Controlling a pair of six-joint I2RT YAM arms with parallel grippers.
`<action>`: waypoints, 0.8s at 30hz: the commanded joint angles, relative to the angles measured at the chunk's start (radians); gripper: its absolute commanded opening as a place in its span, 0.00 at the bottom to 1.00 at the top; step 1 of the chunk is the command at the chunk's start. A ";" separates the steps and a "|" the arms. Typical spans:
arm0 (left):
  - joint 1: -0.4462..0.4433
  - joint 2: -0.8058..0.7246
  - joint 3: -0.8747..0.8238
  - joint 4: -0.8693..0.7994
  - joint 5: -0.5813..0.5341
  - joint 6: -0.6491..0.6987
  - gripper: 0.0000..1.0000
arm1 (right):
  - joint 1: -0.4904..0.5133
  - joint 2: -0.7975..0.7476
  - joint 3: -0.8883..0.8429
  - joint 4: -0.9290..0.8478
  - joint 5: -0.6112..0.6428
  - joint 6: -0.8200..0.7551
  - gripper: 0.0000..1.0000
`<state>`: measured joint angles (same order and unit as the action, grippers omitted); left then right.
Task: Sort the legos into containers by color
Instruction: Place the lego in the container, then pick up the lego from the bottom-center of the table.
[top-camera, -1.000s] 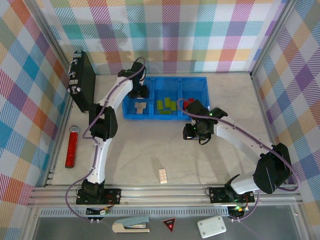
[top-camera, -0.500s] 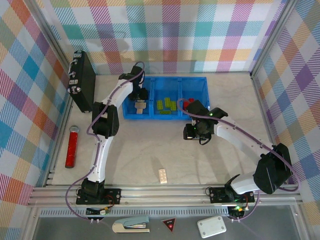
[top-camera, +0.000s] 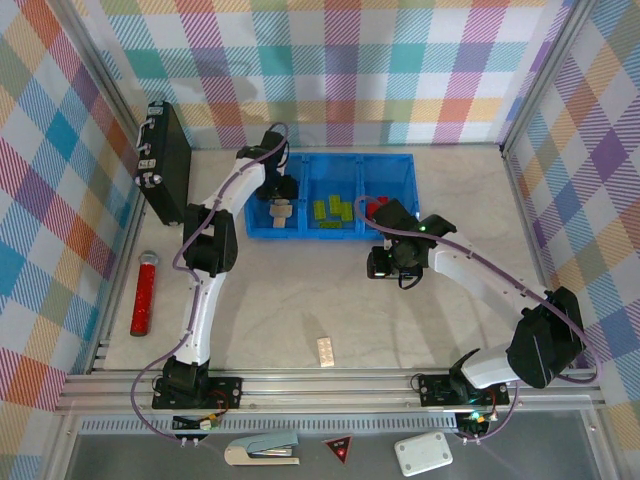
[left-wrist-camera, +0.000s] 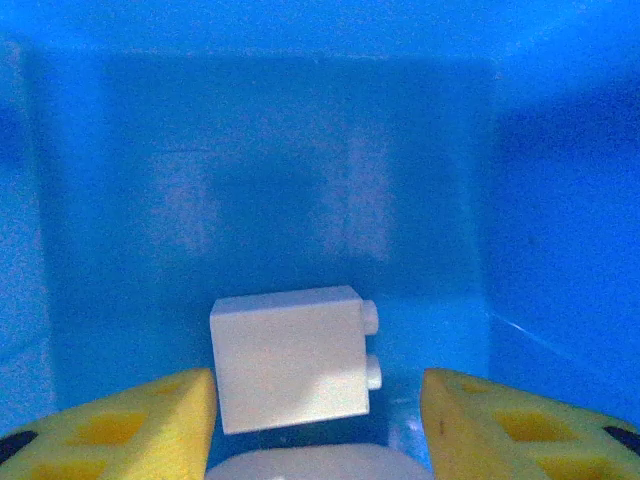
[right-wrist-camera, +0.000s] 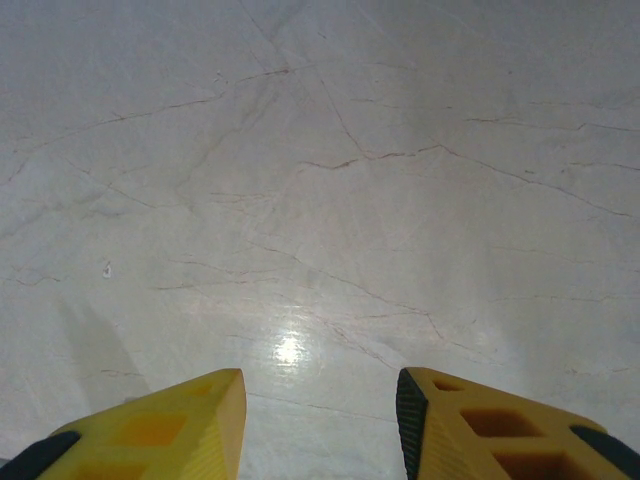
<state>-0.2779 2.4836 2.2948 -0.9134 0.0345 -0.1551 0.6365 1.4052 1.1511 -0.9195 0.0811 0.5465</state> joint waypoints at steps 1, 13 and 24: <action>0.009 -0.132 -0.027 -0.021 0.018 -0.012 0.56 | 0.008 -0.025 0.029 -0.023 0.037 0.006 0.46; 0.001 -0.341 -0.255 -0.013 0.054 -0.030 0.56 | 0.009 -0.001 0.033 -0.012 0.010 -0.004 0.46; 0.007 -0.521 -0.476 0.001 0.059 -0.018 0.56 | 0.083 0.050 0.037 -0.002 -0.021 0.049 0.45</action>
<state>-0.2787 2.0399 1.8557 -0.9119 0.0841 -0.1707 0.6918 1.4326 1.1557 -0.9180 0.0845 0.5617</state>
